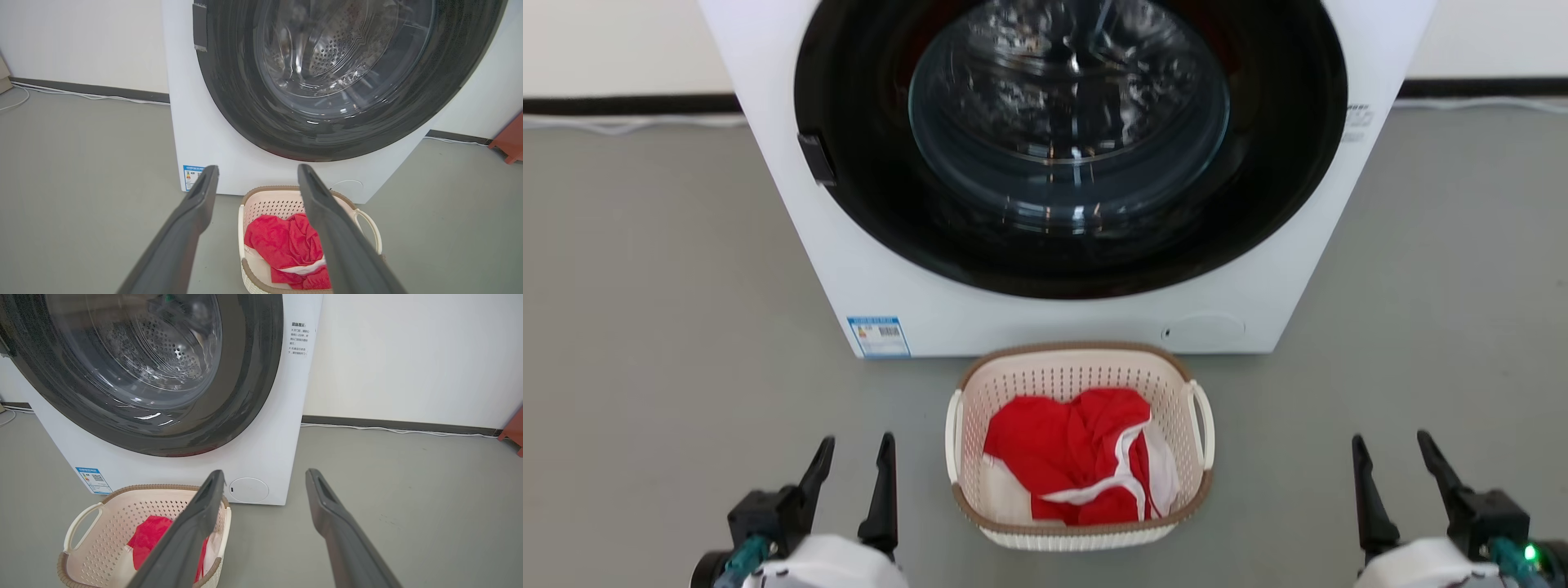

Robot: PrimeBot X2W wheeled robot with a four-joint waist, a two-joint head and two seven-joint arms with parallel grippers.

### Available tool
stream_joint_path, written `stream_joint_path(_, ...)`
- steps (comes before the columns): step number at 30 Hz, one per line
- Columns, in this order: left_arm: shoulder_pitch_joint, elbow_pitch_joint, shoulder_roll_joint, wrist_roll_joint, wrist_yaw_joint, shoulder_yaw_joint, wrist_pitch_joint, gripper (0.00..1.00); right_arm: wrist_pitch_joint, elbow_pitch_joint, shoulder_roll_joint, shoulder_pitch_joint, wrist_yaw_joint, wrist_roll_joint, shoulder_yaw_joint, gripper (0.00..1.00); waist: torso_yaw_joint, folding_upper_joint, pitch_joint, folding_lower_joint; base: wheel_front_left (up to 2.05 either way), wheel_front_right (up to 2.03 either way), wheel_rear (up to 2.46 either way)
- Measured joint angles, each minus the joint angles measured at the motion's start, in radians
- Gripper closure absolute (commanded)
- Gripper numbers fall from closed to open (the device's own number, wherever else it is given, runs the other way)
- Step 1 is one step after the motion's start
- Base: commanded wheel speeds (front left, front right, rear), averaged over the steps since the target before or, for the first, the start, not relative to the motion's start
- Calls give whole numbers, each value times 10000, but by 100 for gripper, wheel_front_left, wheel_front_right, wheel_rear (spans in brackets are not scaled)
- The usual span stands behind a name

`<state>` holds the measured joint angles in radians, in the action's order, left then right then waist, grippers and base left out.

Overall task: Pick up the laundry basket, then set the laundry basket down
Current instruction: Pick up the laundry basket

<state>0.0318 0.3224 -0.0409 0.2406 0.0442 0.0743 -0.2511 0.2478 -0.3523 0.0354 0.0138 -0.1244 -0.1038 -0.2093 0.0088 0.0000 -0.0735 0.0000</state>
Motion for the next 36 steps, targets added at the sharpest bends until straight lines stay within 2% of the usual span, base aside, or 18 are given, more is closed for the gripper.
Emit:
stream_joint_path(10, 1240, 546, 6, 59, -15, 232, 0, 0, 0, -719, 25, 1411, -4, -92, -226, 0, 22, 0, -1188, 1, 0, 0, 0)
stream_joint_path(19, 3116, 2075, 27, 556, -201, 665, -44, 0, -111, -2769, 92, 3576, -4, -740, -433, 0, 22, 0, -2788, 0, 0, 0, 0)
stream_joint_path(29, 5416, 4312, 69, 1624, -765, 1923, -44, 0, -374, -4362, 169, 5762, -4, -1260, -121, 0, 15, -1, -4538, 0, 0, 0, 0)
stream_joint_path(36, 6620, 4930, 90, 2594, -1231, 2663, -46, 0, -631, -5172, 196, 6502, -4, -1342, -121, 0, 28, 0, -5420, 0, 0, 0, 0)
